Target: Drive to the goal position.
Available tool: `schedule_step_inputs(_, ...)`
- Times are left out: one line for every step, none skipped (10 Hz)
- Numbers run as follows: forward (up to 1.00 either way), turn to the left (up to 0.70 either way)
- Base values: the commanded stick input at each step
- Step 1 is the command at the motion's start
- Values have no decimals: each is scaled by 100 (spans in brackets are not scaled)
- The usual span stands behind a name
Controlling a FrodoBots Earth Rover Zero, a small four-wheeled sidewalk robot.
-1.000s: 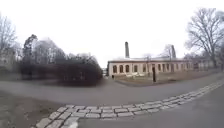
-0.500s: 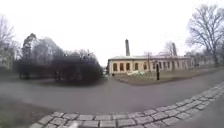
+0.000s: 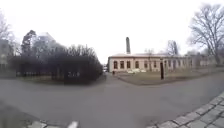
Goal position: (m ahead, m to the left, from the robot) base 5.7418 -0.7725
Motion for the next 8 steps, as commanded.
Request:
schedule_step_inputs(100, 0)
schedule_step_inputs(100, 0)
schedule_step_inputs(100, 0)
schedule_step_inputs(100, 0)
schedule_step_inputs(100, 0)
schedule_step_inputs(100, 0)
schedule_step_inputs(100, 0)
schedule_step_inputs(100, 0)
